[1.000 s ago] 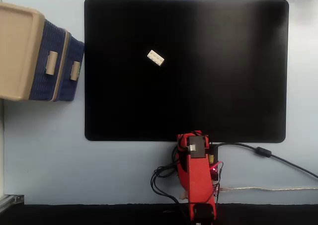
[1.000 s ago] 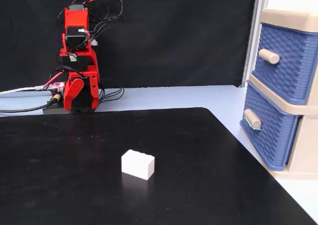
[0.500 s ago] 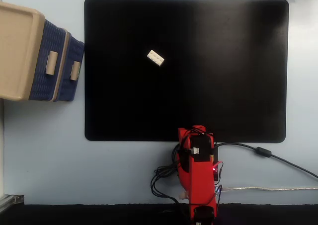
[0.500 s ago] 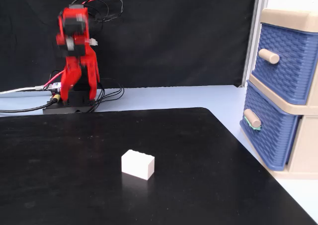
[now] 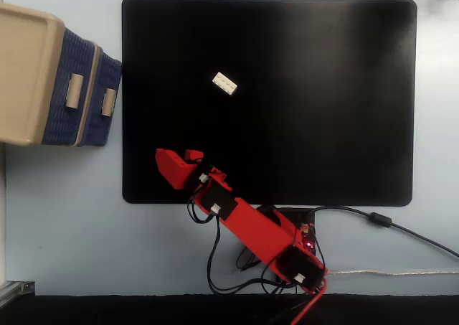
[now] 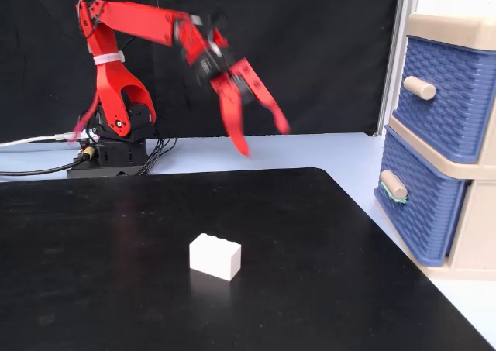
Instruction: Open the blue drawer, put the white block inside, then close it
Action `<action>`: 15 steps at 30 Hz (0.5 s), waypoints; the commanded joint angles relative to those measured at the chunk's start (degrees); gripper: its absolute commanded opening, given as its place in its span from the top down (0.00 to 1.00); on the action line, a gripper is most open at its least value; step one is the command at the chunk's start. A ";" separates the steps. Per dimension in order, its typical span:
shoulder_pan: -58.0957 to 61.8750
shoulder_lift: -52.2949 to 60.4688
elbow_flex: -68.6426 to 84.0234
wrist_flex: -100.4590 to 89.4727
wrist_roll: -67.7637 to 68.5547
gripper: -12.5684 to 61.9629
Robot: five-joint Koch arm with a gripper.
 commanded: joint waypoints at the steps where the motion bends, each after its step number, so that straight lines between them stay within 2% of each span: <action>1: 0.70 -3.16 2.37 -28.83 2.64 0.38; 5: 0.53 -19.86 4.48 -63.98 8.17 0.38; 8: 0.62 -30.76 0.97 -78.13 14.24 0.38; 11: 0.53 -41.04 -7.21 -81.65 16.00 0.38; 15: 0.44 -46.14 -15.21 -81.56 16.17 0.38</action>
